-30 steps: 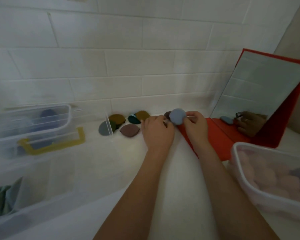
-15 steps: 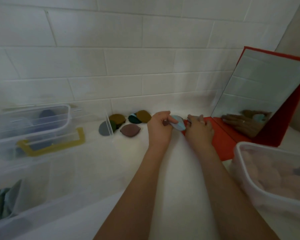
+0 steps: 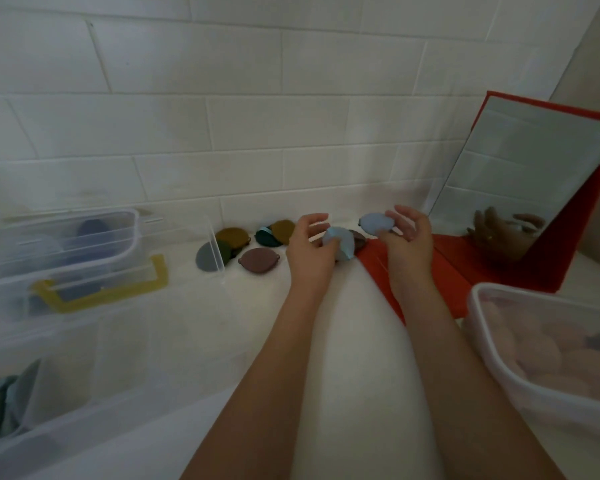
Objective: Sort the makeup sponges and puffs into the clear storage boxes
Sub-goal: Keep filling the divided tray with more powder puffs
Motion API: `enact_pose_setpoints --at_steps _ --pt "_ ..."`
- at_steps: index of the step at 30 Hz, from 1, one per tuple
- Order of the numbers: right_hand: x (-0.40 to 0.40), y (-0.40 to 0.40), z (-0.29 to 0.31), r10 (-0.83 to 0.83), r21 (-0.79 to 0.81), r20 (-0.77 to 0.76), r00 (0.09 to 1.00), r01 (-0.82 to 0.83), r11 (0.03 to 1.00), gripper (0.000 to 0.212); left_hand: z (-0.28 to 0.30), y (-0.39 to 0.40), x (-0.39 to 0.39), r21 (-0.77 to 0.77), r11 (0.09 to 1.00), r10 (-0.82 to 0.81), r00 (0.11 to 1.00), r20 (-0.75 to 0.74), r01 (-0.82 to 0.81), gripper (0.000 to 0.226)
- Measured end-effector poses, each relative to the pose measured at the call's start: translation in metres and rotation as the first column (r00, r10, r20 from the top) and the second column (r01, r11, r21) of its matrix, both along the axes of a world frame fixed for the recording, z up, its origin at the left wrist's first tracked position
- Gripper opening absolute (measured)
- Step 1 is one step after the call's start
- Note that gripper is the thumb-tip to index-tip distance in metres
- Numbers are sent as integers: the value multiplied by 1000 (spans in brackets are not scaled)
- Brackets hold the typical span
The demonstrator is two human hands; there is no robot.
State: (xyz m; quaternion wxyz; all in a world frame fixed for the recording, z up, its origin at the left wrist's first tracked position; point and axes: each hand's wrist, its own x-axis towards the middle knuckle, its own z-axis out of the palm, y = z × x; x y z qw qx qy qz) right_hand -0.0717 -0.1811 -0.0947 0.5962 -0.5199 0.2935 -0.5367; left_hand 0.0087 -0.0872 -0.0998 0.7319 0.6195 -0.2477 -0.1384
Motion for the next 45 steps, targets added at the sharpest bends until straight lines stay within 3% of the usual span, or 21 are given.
enact_pose_setpoints --at_steps 2,5,9,13,19,24,28,32,37,40,42,45 --pt "4 7 5 148 132 173 974 -172 976 54 -1 -1 2 -20 1000 5 997 -78 -6 34" --pt "5 12 7 277 191 257 926 -330 925 55 0 -1 4 -16 1000 -16 990 -143 14 30" --pt "5 12 6 342 117 200 918 -369 922 40 5 -1 2 -75 996 -60 969 -241 43 23" --pt "10 15 1 394 -22 48 918 -393 919 47 16 0 3 -372 923 -299 793 -531 100 16" --pt "12 14 -5 359 -98 -162 919 -377 921 30 18 4 -1 -327 934 -289 847 -446 146 37" --pt "15 19 -2 384 -54 -111 917 -392 919 30 14 4 -2 -250 956 -245 889 -388 155 33" --pt "14 16 0 365 10 -7 931 -365 931 45 12 3 -1 -274 951 -248 877 -412 141 30" --pt "8 17 7 309 131 82 948 -317 939 39 11 1 -1 -282 952 -232 877 -420 117 28" --pt "7 18 9 298 159 97 950 -310 937 41 12 1 -1 -248 964 -203 879 -431 101 22" --pt "9 17 7 295 148 58 954 -301 942 38 14 0 1 -192 981 -84 856 -510 -19 18" --pt "13 16 4 292 97 -31 956 -288 953 39 15 4 2 -191 948 101 811 -576 -253 23" --pt "20 22 -2 201 -157 -308 930 -258 953 38 14 21 -1 -108 837 444 782 -438 -536 19"
